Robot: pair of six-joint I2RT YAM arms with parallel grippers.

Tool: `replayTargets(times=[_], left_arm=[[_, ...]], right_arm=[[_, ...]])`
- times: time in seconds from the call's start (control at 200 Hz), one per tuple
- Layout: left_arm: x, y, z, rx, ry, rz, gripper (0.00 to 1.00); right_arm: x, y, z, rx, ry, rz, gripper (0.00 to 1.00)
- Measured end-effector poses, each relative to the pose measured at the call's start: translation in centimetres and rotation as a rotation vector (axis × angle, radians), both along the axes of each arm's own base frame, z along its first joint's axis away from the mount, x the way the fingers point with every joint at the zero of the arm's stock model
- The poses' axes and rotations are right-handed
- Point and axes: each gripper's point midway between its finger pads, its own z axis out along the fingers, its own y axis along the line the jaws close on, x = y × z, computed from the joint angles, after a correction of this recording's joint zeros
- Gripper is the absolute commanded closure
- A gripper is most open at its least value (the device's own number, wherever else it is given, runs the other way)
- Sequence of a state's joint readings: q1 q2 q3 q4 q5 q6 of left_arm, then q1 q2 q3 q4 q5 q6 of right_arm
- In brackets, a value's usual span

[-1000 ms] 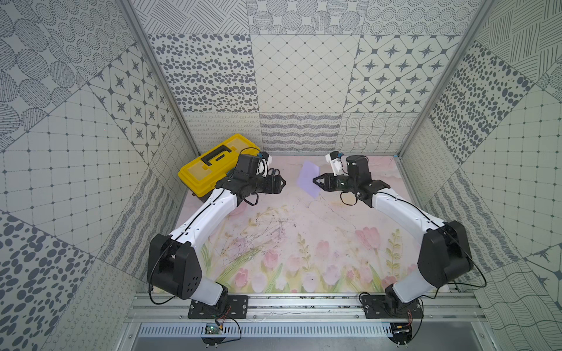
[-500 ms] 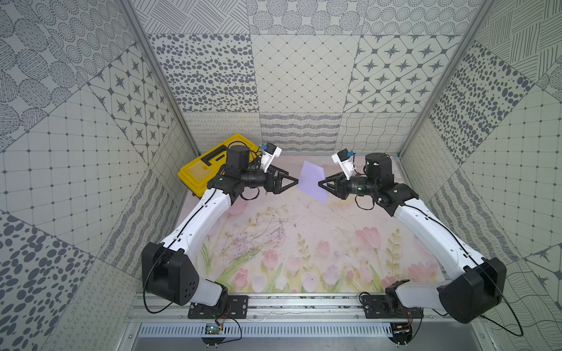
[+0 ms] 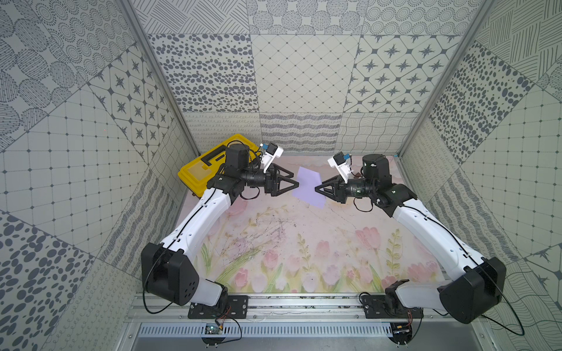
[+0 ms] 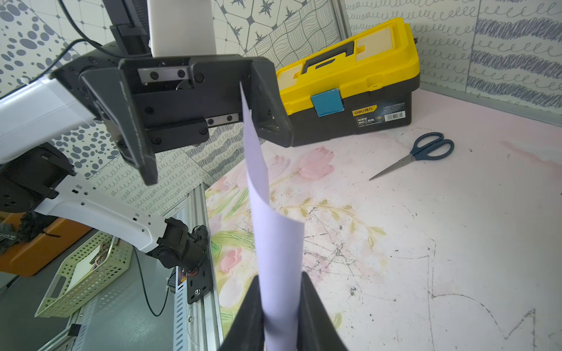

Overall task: Fold the square paper along the opposite sides
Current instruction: Pick up the paper from the center of the board.

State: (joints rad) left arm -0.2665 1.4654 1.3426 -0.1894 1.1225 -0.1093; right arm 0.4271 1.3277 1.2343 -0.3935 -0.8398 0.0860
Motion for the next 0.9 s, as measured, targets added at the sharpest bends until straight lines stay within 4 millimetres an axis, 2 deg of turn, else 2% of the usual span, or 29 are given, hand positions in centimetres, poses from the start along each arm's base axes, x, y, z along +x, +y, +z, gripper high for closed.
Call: replayTargets(times=[0.08, 0.28, 0.5, 0.685, 0.895], left_arm=[[-0.1, 0.0, 0.0, -0.003, -0.007, 0.001, 0.09], [-0.2, 0.0, 0.2, -0.010, -0.018, 0.003, 0.26], [-0.9, -0.6, 0.2, -0.010, -0.024, -0.014, 0.29], [-1.1, -0.8, 0.3, -0.008, -0.032, -0.014, 0.37], [-1.1, -0.7, 0.4, -0.004, -0.049, -0.007, 0.46]], right_arm=[[-0.4, 0.3, 0.0, 0.002, -0.003, 0.018, 0.78], [-0.4, 0.9, 0.4, 0.005, -0.013, 0.036, 0.78], [0.1, 1.2, -0.1, -0.001, 0.000, 0.039, 0.78], [0.8, 1.5, -1.5, -0.018, 0.032, 0.039, 0.78], [0.8, 1.5, -1.5, -0.020, 0.037, 0.040, 0.78]])
